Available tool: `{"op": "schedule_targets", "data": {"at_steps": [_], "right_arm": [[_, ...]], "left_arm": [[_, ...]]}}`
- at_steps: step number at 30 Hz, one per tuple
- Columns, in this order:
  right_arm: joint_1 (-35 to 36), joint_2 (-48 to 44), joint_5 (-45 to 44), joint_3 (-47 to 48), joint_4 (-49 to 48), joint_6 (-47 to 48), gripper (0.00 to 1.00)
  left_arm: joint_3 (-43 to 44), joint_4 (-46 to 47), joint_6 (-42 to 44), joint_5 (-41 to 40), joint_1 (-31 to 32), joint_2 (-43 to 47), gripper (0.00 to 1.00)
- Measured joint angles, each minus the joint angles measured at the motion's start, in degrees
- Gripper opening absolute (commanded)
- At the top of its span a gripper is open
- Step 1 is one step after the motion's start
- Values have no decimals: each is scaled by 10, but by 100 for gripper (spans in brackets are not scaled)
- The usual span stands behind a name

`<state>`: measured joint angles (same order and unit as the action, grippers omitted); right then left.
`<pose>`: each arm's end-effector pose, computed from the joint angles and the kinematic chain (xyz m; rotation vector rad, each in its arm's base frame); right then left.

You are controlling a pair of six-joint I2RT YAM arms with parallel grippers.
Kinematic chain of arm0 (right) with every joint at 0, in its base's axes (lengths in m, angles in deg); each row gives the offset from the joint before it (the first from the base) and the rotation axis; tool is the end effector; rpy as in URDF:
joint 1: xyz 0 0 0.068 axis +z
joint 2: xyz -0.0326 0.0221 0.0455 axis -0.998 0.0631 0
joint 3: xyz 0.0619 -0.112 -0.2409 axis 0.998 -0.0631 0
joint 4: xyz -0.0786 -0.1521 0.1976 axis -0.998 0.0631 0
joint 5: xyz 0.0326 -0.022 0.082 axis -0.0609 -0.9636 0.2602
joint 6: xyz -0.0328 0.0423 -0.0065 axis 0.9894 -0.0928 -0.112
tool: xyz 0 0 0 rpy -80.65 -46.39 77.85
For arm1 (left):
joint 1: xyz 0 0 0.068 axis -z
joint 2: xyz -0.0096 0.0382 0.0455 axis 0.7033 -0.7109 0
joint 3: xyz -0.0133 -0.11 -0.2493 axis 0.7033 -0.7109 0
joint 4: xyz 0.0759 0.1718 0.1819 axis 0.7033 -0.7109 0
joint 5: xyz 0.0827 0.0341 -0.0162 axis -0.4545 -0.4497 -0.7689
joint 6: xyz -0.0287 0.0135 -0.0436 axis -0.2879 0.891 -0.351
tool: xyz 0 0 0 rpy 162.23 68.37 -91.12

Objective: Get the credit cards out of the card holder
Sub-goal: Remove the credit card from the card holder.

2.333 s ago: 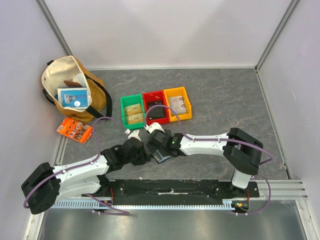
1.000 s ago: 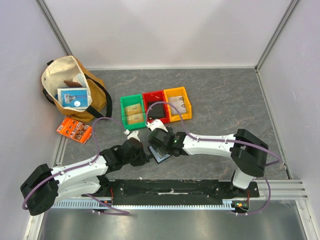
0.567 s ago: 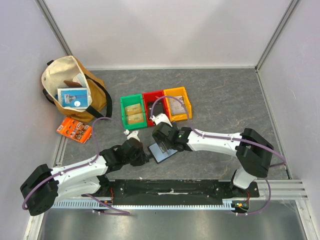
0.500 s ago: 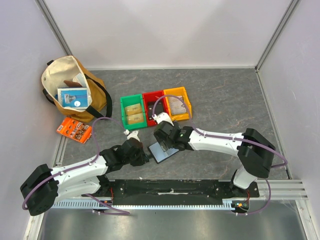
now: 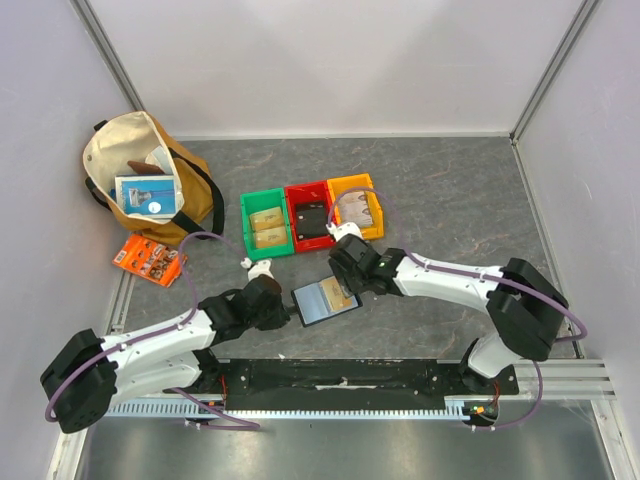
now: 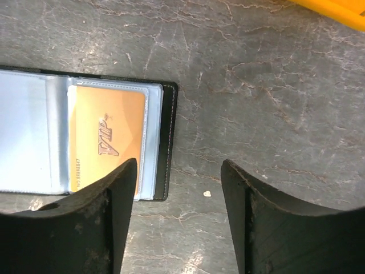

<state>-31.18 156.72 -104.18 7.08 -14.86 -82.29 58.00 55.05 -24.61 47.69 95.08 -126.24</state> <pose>0.1890 0.2497 0.1934 -0.6332 2.4315 0.0489 0.1125 -0.1273 0.1489 -0.1154 2.5642 -0.5466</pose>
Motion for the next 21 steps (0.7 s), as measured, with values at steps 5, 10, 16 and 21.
{"op": "schedule_targets", "data": {"at_steps": [5, 10, 16, 21], "right_arm": [[-39, -37, 68, -40, -42, 0, 49], [-81, -49, 152, -75, -108, -5, 36], [-106, -48, 242, -105, -182, -16, 22], [-119, -40, 288, -121, -228, -26, 17]], "left_arm": [[30, -31, 21, -31, -13, 1, 58], [89, -59, 39, -60, -17, 10, 67], [148, -68, 45, -59, -17, 18, 67], [165, -34, 45, -28, -18, 6, 62]]}}
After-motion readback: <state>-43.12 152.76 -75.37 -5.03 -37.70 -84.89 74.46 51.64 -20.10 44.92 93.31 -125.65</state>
